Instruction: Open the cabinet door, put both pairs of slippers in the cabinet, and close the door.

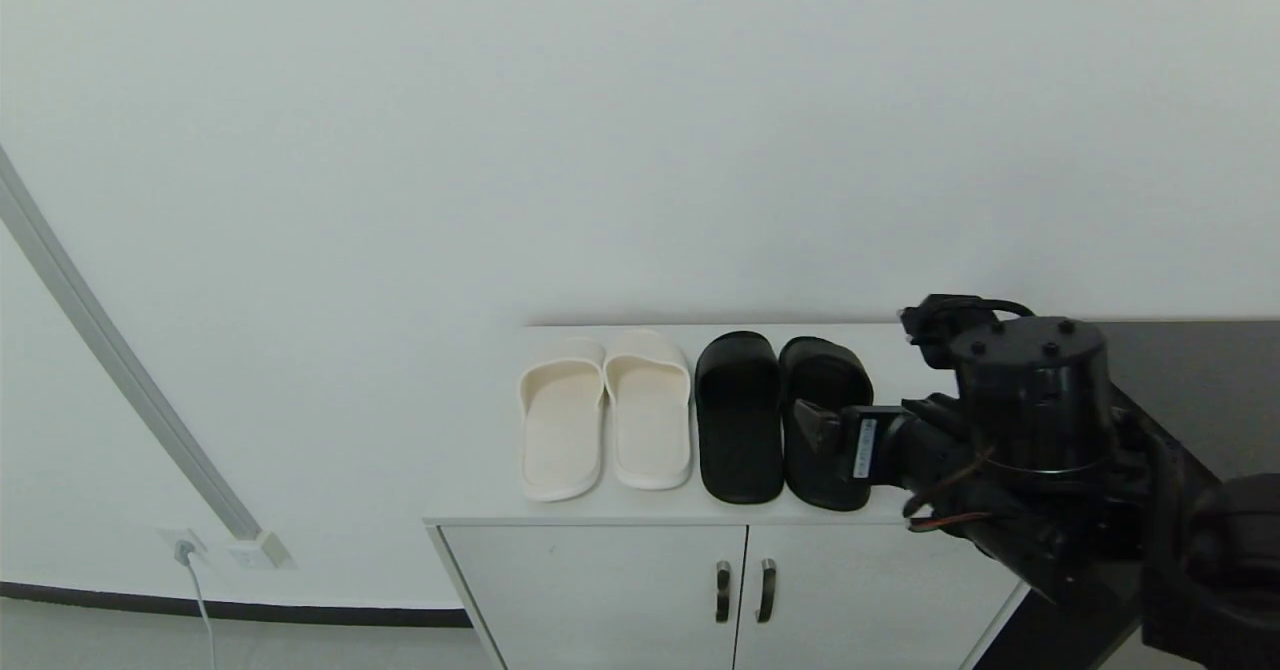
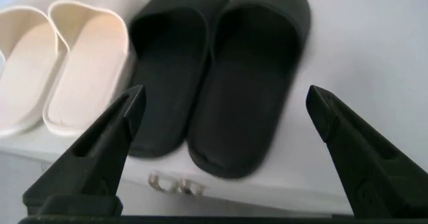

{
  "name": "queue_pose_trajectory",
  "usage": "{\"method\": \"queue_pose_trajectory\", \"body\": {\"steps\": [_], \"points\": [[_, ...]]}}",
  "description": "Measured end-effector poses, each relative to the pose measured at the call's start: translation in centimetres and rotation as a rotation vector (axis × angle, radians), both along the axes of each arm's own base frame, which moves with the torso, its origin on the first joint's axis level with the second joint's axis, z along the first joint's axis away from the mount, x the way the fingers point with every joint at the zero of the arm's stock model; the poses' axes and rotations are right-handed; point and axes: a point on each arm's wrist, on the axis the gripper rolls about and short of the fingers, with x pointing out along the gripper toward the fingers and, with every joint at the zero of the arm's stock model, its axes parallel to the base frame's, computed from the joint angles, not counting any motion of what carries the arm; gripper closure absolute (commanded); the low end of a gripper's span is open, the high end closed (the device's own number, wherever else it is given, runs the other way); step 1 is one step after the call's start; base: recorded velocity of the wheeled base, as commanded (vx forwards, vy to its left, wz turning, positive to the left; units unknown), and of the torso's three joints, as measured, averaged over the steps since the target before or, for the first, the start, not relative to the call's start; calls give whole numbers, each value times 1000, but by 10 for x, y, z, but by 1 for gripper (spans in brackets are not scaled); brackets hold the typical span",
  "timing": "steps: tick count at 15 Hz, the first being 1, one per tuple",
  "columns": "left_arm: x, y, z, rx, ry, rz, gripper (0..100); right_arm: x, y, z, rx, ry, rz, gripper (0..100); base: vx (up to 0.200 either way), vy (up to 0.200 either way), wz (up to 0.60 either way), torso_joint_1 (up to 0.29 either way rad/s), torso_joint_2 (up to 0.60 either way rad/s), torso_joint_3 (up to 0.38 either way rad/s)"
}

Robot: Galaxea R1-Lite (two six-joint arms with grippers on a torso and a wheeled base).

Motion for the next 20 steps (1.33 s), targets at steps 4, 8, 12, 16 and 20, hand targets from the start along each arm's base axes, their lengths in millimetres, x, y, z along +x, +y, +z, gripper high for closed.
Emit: {"method": "queue_pose_trajectory", "body": {"steps": [4, 8, 12, 16, 20], "points": [[0, 0, 0, 0, 0, 0, 100, 26, 35, -17, -45, 1, -58, 0, 0, 0, 0, 0, 0, 0], [0, 0, 0, -1, 0, 0, 100, 60, 55, -32, -59, -9, -132, 0, 0, 0, 0, 0, 0, 0], [0, 0, 0, -1, 0, 1, 100, 99, 60, -45, -78, -18, -187, 0, 0, 0, 0, 0, 0, 0], [0, 0, 0, -2, 0, 1, 100, 122, 62, -55, -99, -25, -213, 0, 0, 0, 0, 0, 0, 0], [0, 0, 0, -1, 0, 0, 100, 131, 66, -64, -115, -24, -215, 100, 0, 0, 0, 0, 0, 0]]}}
